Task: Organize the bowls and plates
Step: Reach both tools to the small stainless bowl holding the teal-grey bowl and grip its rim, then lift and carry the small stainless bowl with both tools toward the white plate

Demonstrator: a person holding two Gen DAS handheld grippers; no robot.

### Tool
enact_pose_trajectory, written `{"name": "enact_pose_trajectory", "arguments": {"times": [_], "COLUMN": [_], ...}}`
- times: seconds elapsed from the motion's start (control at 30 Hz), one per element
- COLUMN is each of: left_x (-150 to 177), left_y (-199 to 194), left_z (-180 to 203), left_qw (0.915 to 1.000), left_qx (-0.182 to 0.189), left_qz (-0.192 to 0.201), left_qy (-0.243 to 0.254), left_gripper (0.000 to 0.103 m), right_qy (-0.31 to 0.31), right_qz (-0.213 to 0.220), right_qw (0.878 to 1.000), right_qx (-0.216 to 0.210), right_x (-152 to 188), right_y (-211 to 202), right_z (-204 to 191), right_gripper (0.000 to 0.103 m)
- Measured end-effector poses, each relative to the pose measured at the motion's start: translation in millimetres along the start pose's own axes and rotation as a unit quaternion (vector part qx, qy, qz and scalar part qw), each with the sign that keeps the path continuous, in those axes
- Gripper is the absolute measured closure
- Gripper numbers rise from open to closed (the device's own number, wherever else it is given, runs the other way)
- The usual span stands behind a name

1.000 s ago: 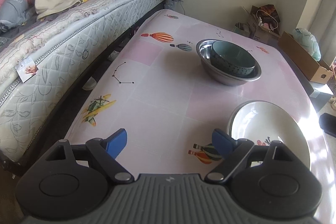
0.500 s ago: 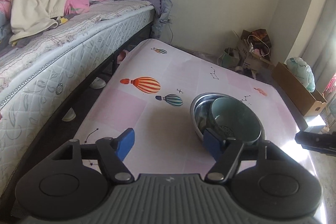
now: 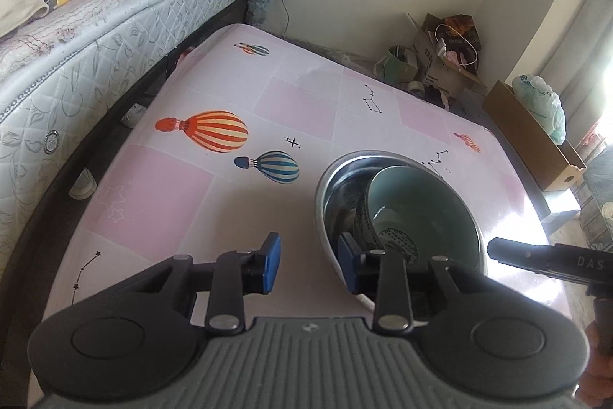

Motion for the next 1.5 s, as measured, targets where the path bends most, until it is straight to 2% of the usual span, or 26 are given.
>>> {"name": "enact_pose_trajectory", "arguments": {"times": [0.13, 0.27, 0.53, 0.87, 1.27, 1.5], "left_x": [-5, -9, -12, -10, -5, 1], "left_y": [13, 24, 40, 41, 31, 24], "left_z": [2, 4, 3, 9, 11, 16], "left_qw": [0.9999, 0.9996, 0.9988, 0.9992, 0.9991, 0.9992], "left_qx": [0.002, 0.008, 0.010, -0.008, -0.008, 0.004], "left_qz": [-0.016, -0.028, -0.043, -0.036, -0.032, -0.030], "left_qy": [0.002, -0.001, -0.021, -0.018, -0.025, -0.026], "left_gripper": [0.080, 0.088, 0.091, 0.091, 0.091, 0.091], "right_qy": [0.007, 0.014, 0.034, 0.037, 0.027, 0.030], "right_qz": [-0.009, -0.019, -0.029, -0.024, -0.019, -0.021], "right_qw": [1.000, 1.000, 0.999, 0.999, 0.999, 0.999], "right_qx": [-0.007, -0.011, -0.029, -0.024, -0.026, -0.031], "right_x": [-2, -5, -11, -12, -9, -6], "right_y": [10, 20, 37, 45, 35, 26], "right_z": [5, 9, 13, 11, 6, 13], "right_gripper": [0.079, 0.085, 0.094, 0.095, 0.094, 0.094]}}
Point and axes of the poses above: each gripper's, at about its wrist camera, not at the fingertips, and y roughly the way its jaws point, z to its right, x to its underside, the point moved 1 cm from there along y, roughly the way its jaws point, and after that the axes turned 9 degrees about y, right-handed, at the moved point
